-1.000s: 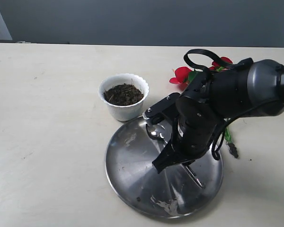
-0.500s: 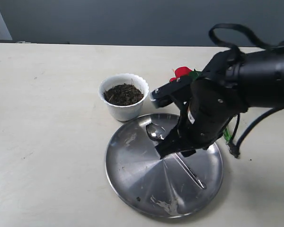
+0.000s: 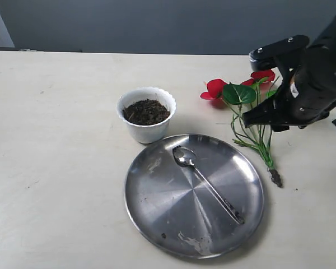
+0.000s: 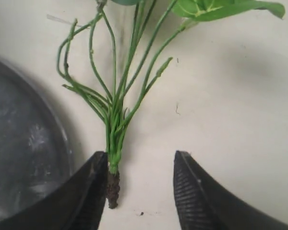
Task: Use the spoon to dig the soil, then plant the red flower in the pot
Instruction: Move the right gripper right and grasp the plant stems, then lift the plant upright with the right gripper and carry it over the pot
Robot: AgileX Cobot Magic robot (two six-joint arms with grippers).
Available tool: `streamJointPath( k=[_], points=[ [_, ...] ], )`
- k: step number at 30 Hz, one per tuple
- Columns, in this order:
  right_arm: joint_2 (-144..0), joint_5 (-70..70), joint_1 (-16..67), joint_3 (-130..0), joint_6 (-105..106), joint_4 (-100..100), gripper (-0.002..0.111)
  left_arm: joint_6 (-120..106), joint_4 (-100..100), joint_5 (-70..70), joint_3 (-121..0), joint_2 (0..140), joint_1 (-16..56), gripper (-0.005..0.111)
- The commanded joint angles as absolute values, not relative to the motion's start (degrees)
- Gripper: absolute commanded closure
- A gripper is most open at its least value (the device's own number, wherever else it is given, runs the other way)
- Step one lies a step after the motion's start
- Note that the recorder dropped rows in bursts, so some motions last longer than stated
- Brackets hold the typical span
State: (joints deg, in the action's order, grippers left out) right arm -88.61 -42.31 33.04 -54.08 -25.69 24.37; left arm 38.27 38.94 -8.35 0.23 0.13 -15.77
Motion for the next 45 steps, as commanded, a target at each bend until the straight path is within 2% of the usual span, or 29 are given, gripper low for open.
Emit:
streamJointPath(
  k=[1, 4, 16, 24, 27, 36, 39, 42, 43, 45],
  points=[
    [-91.58, -36.13, 25.52, -54.84, -11.23, 10.38, 0.065, 38.42, 38.82, -8.58, 0.0, 0.0, -15.23, 0.106],
    [-94.88, -36.76, 23.36, -57.75, -6.58, 5.85, 0.065, 38.42, 38.82, -8.58, 0.0, 0.0, -15.23, 0.106],
    [-104.98, -40.54, 23.36, -68.54, -7.03, 6.14, 0.065, 38.42, 38.82, -8.58, 0.0, 0.0, -15.23, 0.106],
    [-105.45, -44.87, 23.36, -68.79, -9.25, 7.67, 0.064, 38.42, 38.82, -8.58, 0.0, 0.0, -15.23, 0.106],
    [-105.56, -42.46, 23.36, -68.79, -9.25, 8.91, 0.055, 38.42, 38.82, -8.58, 0.0, 0.0, -15.23, 0.106],
    [-112.36, -38.9, 23.36, -68.79, -9.61, 11.02, 0.055, 38.42, 38.82, -8.58, 0.0, 0.0, -15.23, 0.106],
    [-112.73, -37.85, 23.36, -68.79, -9.61, 11.49, 0.071, 38.42, 38.82, -8.58, 0.0, 0.0, -15.23, 0.106],
    [-112.45, -37.72, 23.36, -68.79, -9.61, 12.54, 0.103, 38.42, 38.82, -8.58, 0.0, 0.0, -15.23, 0.106],
    [-112.23, -37.72, 23.36, -68.79, -9.61, 12.54, 0.108, 38.42, 38.82, -8.58, 0.0, 0.0, -15.23, 0.106],
    [-111.97, -37.72, 23.36, -68.79, -8.98, 12.54, 0.108, 38.42, 38.82, -8.58, 0.0, 0.0, -15.23, 0.106]
  ],
)
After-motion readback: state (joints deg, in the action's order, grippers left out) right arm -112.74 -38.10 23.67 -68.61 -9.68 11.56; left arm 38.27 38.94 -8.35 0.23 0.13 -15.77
